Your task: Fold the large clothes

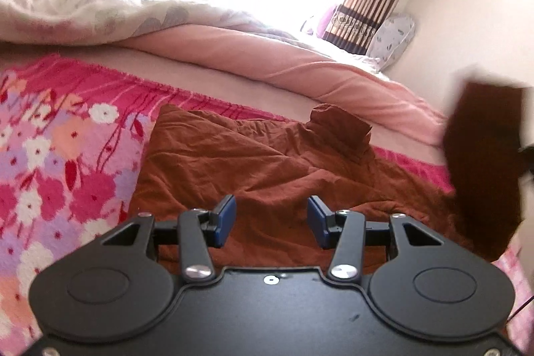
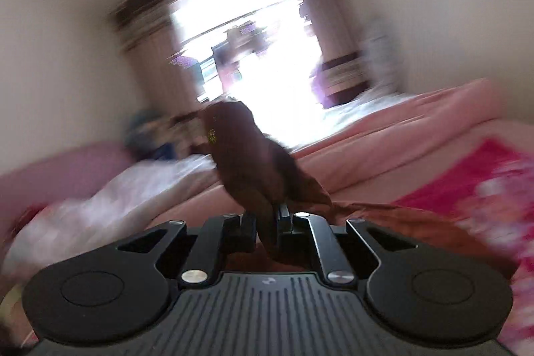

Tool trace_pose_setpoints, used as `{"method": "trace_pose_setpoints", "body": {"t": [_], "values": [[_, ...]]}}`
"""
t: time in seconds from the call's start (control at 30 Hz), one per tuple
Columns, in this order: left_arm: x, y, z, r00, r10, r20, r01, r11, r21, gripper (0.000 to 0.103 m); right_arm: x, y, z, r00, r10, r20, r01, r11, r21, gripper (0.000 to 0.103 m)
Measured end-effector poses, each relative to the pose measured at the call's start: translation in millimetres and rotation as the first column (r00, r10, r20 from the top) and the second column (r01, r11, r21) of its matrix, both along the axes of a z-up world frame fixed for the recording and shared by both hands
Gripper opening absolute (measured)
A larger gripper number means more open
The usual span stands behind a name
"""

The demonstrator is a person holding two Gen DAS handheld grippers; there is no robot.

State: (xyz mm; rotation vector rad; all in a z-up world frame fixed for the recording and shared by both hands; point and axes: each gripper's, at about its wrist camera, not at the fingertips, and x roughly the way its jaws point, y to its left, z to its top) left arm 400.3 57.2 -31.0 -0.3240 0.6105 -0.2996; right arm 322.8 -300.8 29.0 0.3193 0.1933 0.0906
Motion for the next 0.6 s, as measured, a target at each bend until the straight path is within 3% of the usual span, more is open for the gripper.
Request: {"method": "trace_pose_setpoints", "body": {"t": [0.13, 0.23, 0.33, 0.43, 0.5, 0.6], "values": [[3, 7, 0, 0.999, -0.02, -0.033, 0.017, 0.995, -0.095, 0.049, 40, 78, -53, 0.973, 0.143, -0.183, -0.155, 0.986, -0.057, 0.071], [10, 3, -4, 0.996, -0.056, -0.07, 0.044, 0.985, -0.165, 0.049, 44, 105, -78, 0.932, 0.18, -0.314, -0.222, 0.97, -0.104, 0.063], [16, -11, -11, 0.99, -0.102, -0.101, 0.08, 0.976, -0.205, 0.049, 22, 84, -65, 0.942, 0.211, -0.261, -0.228, 0.973, -0.037, 0.069], [25, -32, -21, 0.977, -0.156, -0.142, 0.117, 0.96, -0.254, 0.049, -6, 42, -56, 0.954, 0.192, -0.229, -0.18, 0.981, 0.074, 0.079], [34, -47, -28, 0.969, -0.18, -0.171, 0.127, 0.951, -0.282, 0.049, -22, 1, -61, 0.957, 0.152, -0.246, -0.113, 0.98, 0.166, 0.079], [44, -69, -37, 0.962, -0.184, -0.201, 0.124, 0.953, -0.277, 0.049, -37, -67, -91, 0.947, 0.072, -0.312, 0.044, 0.935, 0.351, 0.079]]}}
